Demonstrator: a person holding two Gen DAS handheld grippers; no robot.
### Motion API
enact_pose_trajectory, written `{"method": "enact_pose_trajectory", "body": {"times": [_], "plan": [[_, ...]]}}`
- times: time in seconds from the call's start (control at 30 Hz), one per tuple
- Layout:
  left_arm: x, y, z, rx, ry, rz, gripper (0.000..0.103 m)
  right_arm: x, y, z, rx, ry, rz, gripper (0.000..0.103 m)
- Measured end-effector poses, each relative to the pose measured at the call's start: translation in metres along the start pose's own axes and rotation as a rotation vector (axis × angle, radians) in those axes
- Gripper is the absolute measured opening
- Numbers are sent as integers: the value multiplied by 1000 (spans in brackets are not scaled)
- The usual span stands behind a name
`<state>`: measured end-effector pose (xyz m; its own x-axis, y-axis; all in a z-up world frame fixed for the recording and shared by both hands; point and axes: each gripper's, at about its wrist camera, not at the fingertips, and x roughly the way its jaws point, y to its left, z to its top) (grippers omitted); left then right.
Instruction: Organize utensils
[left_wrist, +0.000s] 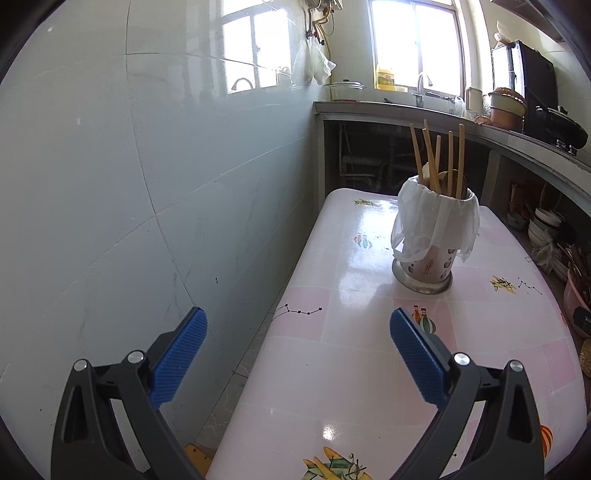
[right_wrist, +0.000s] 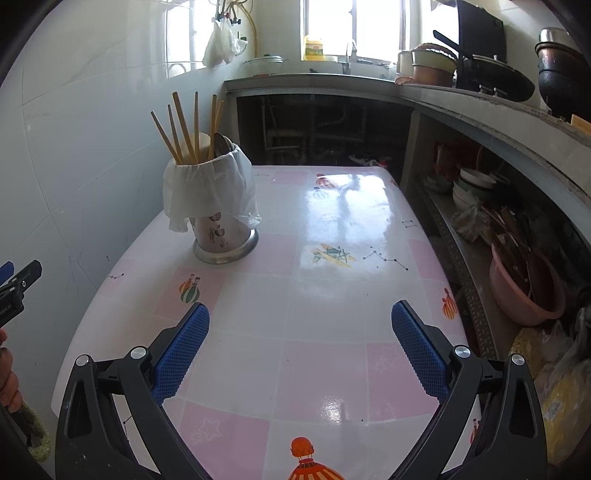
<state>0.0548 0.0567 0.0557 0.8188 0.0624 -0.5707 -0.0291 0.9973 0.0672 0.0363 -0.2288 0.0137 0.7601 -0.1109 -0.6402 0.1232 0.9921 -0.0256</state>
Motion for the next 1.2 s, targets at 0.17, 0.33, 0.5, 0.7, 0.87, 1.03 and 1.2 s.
{"method": "enact_pose_trajectory", "body": {"times": [0.17,0.33,0.5,0.7,0.87,1.03,1.2], "plan": [[0,-1,1,0,4,-4,97,-1,0,-1,-3,-1,1,95],[-1,-2,1,-2,7,-4,97,-1,-1,0,-4,2,3,95],[-1,-2,1,-1,9,1,97,-2,-2,0,-8,1,9,95],[-1,-3,1,1,10,0,97,-3,-1,1,-14,0,11,95],[-1,-4,1,4,12,-5,97,-3,-2,1,-15,0,12,95],[-2,-6,0,8,13,-12,97,-4,-2,1,-16,0,11,95],[-4,-7,-1,11,14,-20,97,-4,-2,1,-18,-2,12,95]]}}
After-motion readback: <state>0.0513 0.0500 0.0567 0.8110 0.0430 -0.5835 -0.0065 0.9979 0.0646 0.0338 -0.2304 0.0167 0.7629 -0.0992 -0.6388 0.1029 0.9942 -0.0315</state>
